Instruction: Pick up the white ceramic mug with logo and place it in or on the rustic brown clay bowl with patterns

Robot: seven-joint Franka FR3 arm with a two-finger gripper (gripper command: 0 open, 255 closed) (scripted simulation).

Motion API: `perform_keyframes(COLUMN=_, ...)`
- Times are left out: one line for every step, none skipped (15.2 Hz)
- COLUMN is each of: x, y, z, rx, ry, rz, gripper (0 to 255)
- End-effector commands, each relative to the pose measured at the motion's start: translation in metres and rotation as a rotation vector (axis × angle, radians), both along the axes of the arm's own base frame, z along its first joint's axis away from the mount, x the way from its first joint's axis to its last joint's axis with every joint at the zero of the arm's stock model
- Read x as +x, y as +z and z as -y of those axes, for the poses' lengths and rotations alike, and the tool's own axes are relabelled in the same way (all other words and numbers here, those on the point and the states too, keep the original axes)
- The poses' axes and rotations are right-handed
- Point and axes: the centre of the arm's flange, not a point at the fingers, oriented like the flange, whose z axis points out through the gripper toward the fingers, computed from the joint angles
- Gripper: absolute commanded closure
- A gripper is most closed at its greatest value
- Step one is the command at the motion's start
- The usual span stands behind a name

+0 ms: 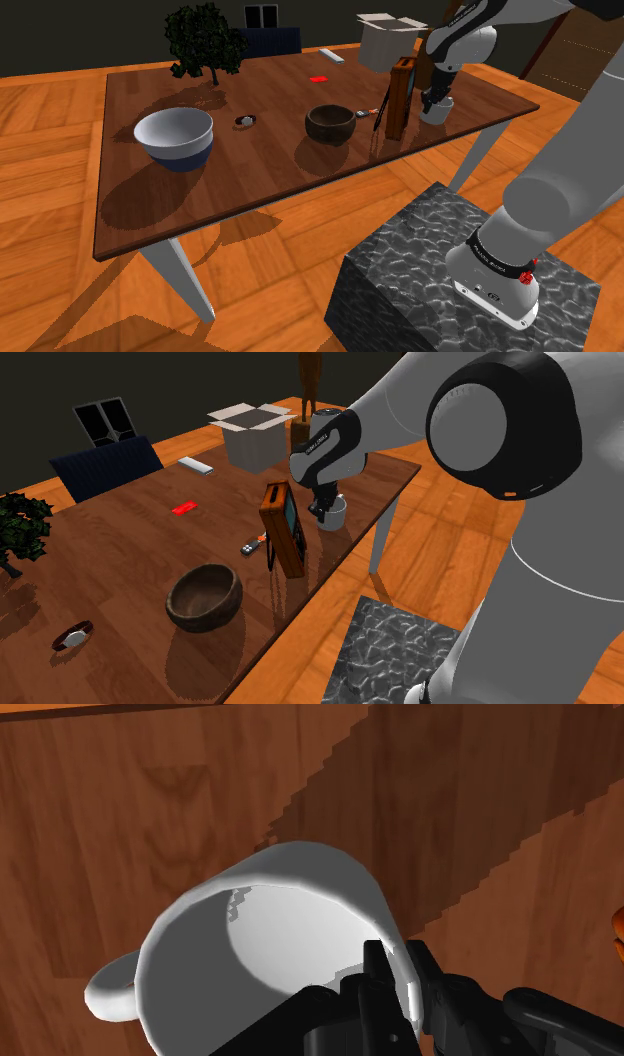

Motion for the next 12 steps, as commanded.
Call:
perform_keyframes(x=0.000, y=0.000, z=0.000, rx=0.000, ry=0.000, rz=0.000, gripper=255)
perform_keyframes(x=0.000, y=0.000, z=0.000, rx=0.000, ry=0.000, rz=0.000, gripper=255)
perform_keyframes(x=0.000, y=0.000, z=0.000, rx=0.000, ry=0.000, rz=0.000, gripper=255)
perform_keyframes(x=0.000, y=0.000, z=0.000, rx=0.000, ry=0.000, rz=0.000, gripper=255)
perform_keyframes(x=0.000, y=0.000, z=0.000, rx=0.000, ry=0.000, rz=0.000, gripper=255)
perform_keyframes(x=0.000, y=0.005, z=0.000, rx=0.000, ry=0.000, rz=0.000, gripper=255)
perform_keyframes(x=0.000, y=0.010, z=0.000, rx=0.000, ry=0.000, rz=0.000, gripper=255)
perform_keyframes(x=0.000, y=0.016, z=0.000, rx=0.000, ry=0.000, rz=0.000, gripper=255)
perform_keyframes(x=0.000, y=0.021, z=0.000, rx=0.000, ry=0.000, rz=0.000, gripper=255)
perform_keyframes(x=0.000, y=0.026, z=0.000, rx=0.000, ry=0.000, rz=0.000, gripper=255)
perform_keyframes(x=0.000, y=0.032, z=0.000, rx=0.000, ry=0.000, rz=0.000, gripper=255)
perform_keyframes(x=0.000, y=0.037, z=0.000, rx=0.000, ry=0.000, rz=0.000, gripper=255)
